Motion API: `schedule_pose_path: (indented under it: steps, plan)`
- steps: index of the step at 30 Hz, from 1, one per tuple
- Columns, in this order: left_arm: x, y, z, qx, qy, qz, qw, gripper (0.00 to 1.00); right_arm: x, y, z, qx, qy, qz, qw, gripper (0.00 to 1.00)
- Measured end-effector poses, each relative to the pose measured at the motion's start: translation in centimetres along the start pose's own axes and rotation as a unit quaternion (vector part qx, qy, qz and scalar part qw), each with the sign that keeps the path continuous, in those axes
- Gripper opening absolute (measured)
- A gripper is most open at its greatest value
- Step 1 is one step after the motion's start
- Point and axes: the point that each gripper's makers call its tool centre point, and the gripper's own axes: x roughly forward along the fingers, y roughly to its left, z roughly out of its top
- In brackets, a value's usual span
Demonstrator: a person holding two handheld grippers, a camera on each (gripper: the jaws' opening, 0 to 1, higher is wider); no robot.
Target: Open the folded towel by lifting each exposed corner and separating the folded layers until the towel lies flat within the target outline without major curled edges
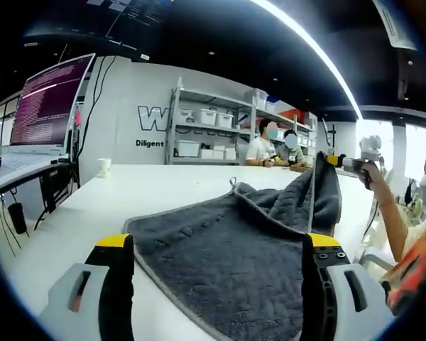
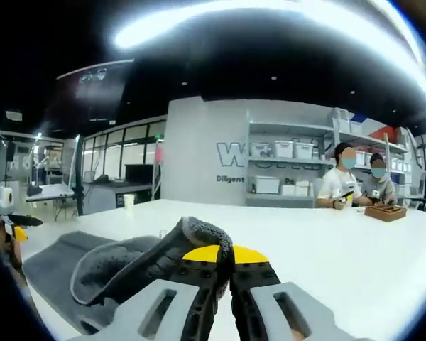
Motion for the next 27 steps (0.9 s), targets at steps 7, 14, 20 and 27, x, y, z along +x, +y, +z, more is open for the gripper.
schedule_pose_path:
  steps: [7,14,20,27]
  plan:
    - [0.2,-0.1,0.0,0.001,-0.002,0.005,1.0000,0.96,-1.1,-4.3,-4.5,-0.040,0.059,-0.049,0.9962,0.00]
    - [0.2,-0.2,-0.2,0.001,0.003,0.004,1.0000,0.96,-2.7,-7.7,-8.1,-0.047,0.106,-0.081,0.9899,0.00]
    - [0.4,-0.5,-0.5,0.002,0.008,0.000,1.0000,0.96,-4.2,-10.8,-10.8,-0.065,0.150,-0.113,0.9802,0.00]
    - [0.6,-0.9,-0.6,0.003,0.010,-0.004,0.9999,0.96,-4.7,-12.0,-13.7,-0.068,0.190,-0.115,0.9726,0.00]
